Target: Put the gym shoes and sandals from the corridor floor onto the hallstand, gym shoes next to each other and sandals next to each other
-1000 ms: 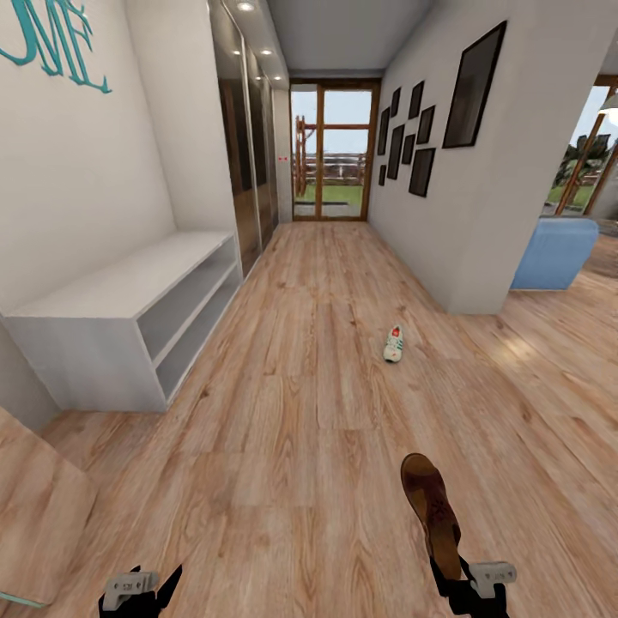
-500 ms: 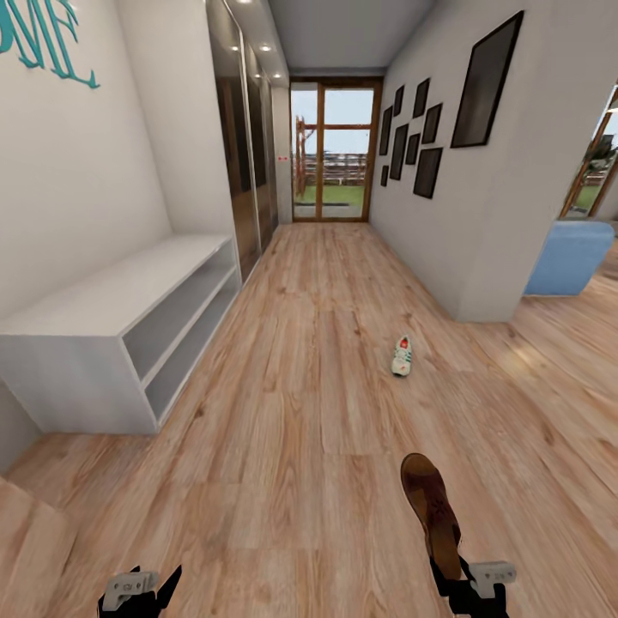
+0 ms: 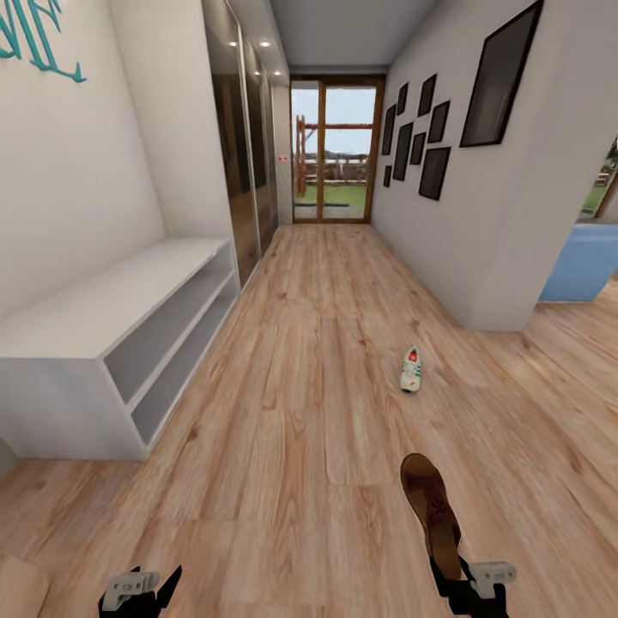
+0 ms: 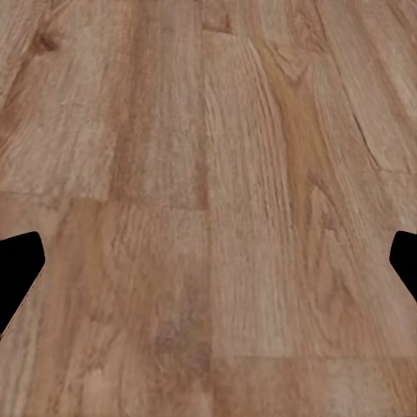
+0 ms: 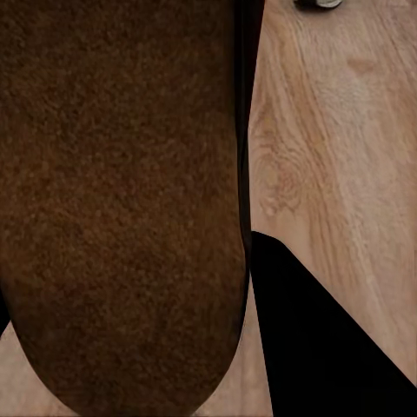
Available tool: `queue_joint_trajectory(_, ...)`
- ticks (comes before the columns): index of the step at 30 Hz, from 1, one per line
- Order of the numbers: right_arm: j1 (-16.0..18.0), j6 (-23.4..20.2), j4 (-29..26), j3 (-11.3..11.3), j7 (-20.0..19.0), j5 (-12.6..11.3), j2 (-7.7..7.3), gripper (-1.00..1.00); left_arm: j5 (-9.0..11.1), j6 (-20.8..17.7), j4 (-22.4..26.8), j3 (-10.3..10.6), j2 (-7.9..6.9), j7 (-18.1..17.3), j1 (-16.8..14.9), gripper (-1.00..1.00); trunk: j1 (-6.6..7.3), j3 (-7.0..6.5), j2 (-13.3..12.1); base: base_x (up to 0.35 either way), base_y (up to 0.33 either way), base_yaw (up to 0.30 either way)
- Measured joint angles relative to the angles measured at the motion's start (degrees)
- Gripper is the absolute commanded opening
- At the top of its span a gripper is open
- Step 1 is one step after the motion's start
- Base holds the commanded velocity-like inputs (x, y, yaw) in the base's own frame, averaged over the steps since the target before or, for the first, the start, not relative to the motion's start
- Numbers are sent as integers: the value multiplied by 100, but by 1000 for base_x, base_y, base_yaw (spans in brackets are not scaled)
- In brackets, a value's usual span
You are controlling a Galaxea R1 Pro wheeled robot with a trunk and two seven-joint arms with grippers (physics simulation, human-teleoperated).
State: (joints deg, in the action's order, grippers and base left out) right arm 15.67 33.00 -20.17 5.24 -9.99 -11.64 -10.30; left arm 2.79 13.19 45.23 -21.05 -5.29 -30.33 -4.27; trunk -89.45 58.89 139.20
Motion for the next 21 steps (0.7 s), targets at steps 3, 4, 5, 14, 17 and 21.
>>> queue_joint_trajectory(3,-2,0,0,0,-2,0,-1,-100,0,0,0,0,0,0,0,100,0,0,0,338,1,0)
queue_joint_trajectory(4,-3,0,0,0,-2,0,-1,-100,2,0,0,0,0,0,0,100,0,0,0,338,0,0)
queue_joint_trajectory(5,-4,0,0,0,-2,-1,-2,-100,4,0,0,0,0,0,0,100,0,0,0,338,0,0)
queue_joint_trajectory(14,-7,0,6,0,0,0,1,-100,8,0,0,0,0,0,0,100,0,0,0,339,0,0)
queue_joint_trajectory(17,-7,0,7,0,1,0,0,-100,8,0,0,0,0,0,0,100,0,0,0,338,0,0)
queue_joint_trajectory(21,-7,0,10,0,-1,0,2,-100,8,0,0,0,0,0,0,100,0,0,0,339,0,0)
